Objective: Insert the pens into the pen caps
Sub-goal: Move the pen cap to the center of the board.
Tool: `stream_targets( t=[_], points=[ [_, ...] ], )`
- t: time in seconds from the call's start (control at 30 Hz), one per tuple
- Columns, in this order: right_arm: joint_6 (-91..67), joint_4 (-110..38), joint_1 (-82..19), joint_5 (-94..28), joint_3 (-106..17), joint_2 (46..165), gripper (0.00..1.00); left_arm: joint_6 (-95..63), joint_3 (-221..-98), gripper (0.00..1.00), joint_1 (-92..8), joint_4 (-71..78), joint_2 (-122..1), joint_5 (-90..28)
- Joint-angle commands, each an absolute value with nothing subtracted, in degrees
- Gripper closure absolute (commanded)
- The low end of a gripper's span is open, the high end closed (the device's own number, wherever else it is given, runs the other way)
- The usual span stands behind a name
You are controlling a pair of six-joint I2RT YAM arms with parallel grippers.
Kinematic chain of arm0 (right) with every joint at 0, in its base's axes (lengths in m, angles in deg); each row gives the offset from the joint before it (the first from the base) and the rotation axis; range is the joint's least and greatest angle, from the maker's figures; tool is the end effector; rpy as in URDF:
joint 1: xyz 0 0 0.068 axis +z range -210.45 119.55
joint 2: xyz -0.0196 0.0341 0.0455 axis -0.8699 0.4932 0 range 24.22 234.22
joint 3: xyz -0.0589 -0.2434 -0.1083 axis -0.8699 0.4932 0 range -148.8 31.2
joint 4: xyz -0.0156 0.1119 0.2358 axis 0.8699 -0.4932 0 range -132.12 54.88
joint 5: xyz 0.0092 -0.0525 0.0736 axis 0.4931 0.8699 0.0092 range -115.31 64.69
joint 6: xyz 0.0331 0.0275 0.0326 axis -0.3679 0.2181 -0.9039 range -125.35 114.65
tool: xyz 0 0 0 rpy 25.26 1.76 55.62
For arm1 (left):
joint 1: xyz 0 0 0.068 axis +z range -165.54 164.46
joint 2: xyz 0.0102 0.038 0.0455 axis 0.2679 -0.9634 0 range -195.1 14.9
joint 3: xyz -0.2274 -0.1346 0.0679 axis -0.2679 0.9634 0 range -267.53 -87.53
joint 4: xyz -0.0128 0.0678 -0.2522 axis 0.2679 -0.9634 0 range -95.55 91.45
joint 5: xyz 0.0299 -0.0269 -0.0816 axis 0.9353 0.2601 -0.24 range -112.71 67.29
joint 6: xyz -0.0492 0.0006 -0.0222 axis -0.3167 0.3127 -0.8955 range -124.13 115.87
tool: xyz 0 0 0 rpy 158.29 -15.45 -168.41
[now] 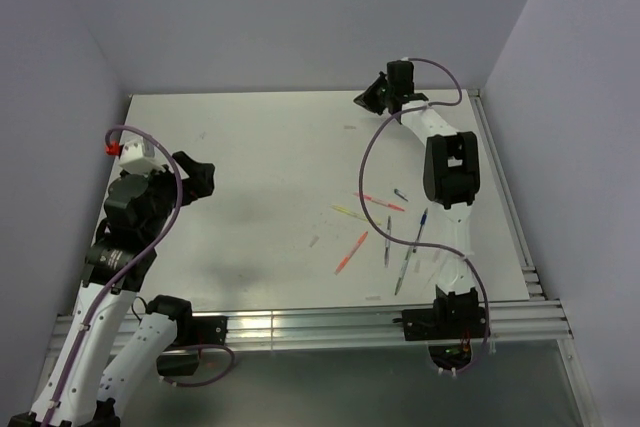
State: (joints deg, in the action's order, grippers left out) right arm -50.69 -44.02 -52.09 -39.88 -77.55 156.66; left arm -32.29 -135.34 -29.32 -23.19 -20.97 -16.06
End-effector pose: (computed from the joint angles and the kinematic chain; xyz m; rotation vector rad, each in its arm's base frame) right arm 0.5310 0.0870 0.2063 0.5587 2.1617 0.8048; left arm 0.1371 -0.0294 0.3535 -0.3098 1.7840 -0.4195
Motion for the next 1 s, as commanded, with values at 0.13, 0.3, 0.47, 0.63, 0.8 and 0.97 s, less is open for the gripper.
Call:
stream_targets(
  t=[0.13,0.3,0.47,0.63,0.8,0.97],
  points=[
    [-62.7,-35.4,-50.8,-42.1,-90.7,166.9,1.0,-32.3,-134.8,0.01,-29.1,-21.4,-21.2,-15.7],
    [-66.1,-36.2,-50.3,-40.4,-96.8,172.2,1.0,-32.3,-134.8,0.01,-29.1,-21.2,-22.2,-15.8],
    [-69.2,-40.4,-49.8,-38.1,-104.0,176.7,1.0,-32.1,-134.8,0.01,-29.1,-21.6,-23.1,-15.5],
    [-69.4,-41.0,-49.6,-35.5,-102.7,176.4,1.0,-31.9,-134.9,0.01,-29.5,-21.6,-23.2,-15.3],
    [-69.9,-43.9,-49.3,-34.7,-104.2,178.0,1.0,-31.8,-134.8,0.01,-30.0,-21.6,-23.3,-15.2],
    [-70.5,-45.0,-49.2,-32.8,-102.7,178.1,1.0,-31.8,-134.8,0.01,-30.6,-21.8,-23.2,-15.0]
  ],
)
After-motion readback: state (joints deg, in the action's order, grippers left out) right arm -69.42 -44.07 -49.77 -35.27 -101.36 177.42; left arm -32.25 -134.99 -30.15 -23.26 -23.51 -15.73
